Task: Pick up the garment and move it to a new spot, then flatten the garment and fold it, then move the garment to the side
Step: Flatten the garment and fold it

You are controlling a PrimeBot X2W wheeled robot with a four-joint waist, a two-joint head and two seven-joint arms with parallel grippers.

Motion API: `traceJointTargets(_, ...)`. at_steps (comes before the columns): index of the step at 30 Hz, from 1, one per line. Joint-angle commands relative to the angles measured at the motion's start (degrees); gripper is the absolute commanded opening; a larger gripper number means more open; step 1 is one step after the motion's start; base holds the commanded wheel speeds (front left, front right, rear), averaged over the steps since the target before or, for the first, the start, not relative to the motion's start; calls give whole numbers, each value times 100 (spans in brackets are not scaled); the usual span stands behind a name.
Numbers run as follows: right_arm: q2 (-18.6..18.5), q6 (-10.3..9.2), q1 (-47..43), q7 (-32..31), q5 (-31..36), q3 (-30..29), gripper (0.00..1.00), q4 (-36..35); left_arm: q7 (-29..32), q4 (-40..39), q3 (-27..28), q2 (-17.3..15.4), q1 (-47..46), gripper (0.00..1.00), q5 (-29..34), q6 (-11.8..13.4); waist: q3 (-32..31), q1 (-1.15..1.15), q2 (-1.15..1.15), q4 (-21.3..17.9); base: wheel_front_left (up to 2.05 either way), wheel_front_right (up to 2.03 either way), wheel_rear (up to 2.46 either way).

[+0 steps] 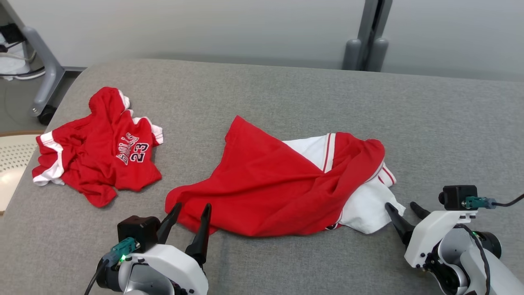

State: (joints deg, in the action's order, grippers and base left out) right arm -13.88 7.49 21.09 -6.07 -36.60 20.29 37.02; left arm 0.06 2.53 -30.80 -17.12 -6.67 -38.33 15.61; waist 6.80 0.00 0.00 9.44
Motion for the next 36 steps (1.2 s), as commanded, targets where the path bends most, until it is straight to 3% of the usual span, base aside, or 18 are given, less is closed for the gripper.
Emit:
traceJointTargets(1, -21, 1, 67, 2, 52, -9, 100, 75, 9, 23, 10, -10, -101, 100, -15, -31, 45, 0, 0, 72, 0, 0, 0)
traceJointTargets(2, -1, 1, 92, 29, 47, -32, 100, 151, -3, 37, 15, -7, -95, 100, -26, -31, 53, 0, 0, 90, 0, 0, 0)
traceJointTargets(4, 54, 1, 56, -60, 23, 6, 46, 295, -9, 68, 18, -14, -91, 100, -40, -39, 60, 0, 0, 111, 0, 0, 0)
traceJointTargets(5, 78, 1, 50, -86, 6, 46, 33, 337, -9, 77, 17, -18, -93, 100, -46, -32, 62, 0, 0, 114, 0, 0, 0)
traceJointTargets(6, 98, 1, 44, -97, -16, 85, 7, 362, -7, 87, 16, -20, -96, 100, -49, -33, 64, 0, 0, 113, 0, 0, 0)
traceJointTargets(7, 107, 1, 42, -95, -28, 128, 0, 375, -5, 97, 17, -25, -97, 100, -55, -32, 61, 0, 0, 106, 0, 0, 0)
traceJointTargets(19, -154, 0, -212, 151, -341, 100, 0, -199, 0, 87, 6, -108, 41, 100, -61, 21, -238, 0, 0, -453, 0, 0, 0)
traceJointTargets(29, -600, 0, -1620, -1038, -926, -752, 0, -1910, 31, -7, 11, -212, 209, 100, -100, 87, -453, 0, 0, -1040, 0, 0, 0)
traceJointTargets(36, -393, 1, -2448, -2251, -880, -1646, 0, -2790, 38, -26, -11, -187, 120, 100, -98, 86, -343, 0, 0, -1209, 0, 0, 0)
